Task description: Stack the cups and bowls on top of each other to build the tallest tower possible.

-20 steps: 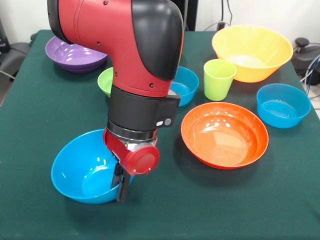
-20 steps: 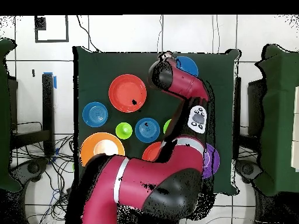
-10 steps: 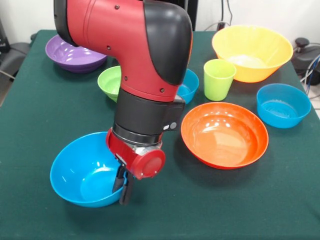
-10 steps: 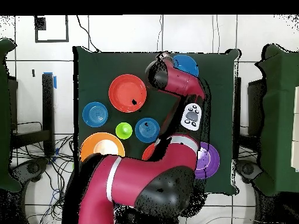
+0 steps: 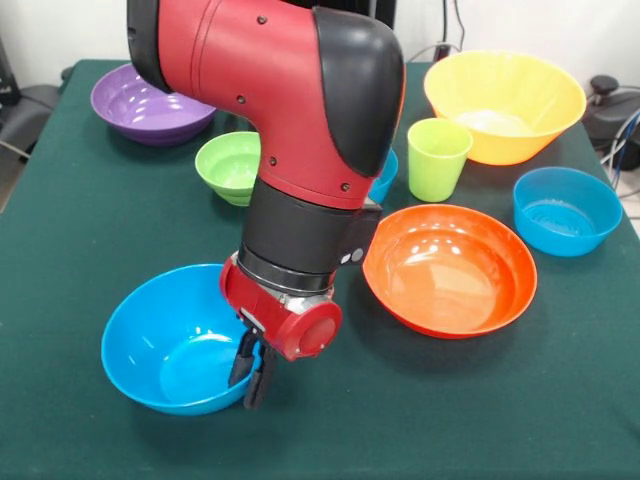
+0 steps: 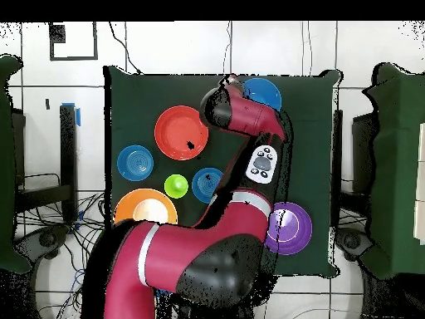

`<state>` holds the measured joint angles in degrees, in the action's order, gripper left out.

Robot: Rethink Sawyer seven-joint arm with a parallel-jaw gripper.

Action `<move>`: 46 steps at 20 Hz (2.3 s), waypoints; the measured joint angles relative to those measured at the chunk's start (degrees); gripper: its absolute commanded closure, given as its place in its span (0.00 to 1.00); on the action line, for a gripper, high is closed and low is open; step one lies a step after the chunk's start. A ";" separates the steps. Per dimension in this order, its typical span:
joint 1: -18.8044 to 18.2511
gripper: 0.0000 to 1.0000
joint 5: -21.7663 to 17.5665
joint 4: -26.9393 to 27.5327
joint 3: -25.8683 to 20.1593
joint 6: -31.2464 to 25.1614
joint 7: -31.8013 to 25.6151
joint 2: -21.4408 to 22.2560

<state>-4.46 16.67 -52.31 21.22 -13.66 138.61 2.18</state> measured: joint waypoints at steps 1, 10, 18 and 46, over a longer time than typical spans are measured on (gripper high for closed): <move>0.27 1.00 0.00 0.12 0.51 0.00 0.00 -0.25; 2.31 1.00 0.00 0.32 4.20 0.00 0.00 -1.53; 2.53 1.00 0.00 0.32 5.82 0.00 0.00 -1.56; 0.80 0.00 -0.01 -0.45 2.40 0.00 0.01 -0.56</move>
<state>-3.66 16.66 -52.76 23.62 -13.66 138.63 1.61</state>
